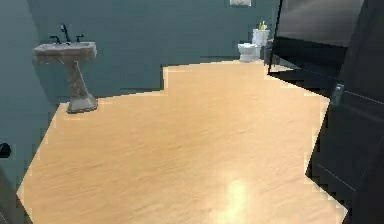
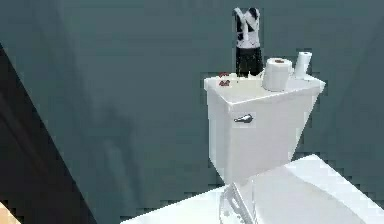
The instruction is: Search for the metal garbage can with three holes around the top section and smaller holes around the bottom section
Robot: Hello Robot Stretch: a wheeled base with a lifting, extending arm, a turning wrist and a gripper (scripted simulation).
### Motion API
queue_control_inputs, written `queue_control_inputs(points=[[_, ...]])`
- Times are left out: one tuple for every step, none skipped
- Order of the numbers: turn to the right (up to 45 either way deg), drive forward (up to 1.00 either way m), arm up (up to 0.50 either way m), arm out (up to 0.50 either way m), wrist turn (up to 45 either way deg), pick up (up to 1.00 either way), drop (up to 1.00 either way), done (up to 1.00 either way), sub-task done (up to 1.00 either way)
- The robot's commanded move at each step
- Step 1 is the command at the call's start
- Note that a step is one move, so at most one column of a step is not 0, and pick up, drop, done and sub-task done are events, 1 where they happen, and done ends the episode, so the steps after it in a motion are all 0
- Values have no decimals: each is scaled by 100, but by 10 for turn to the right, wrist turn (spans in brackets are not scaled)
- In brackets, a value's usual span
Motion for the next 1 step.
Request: queue_control_inputs(points=[[0, 45, 0, 0, 0, 0, 0, 0, 0]])
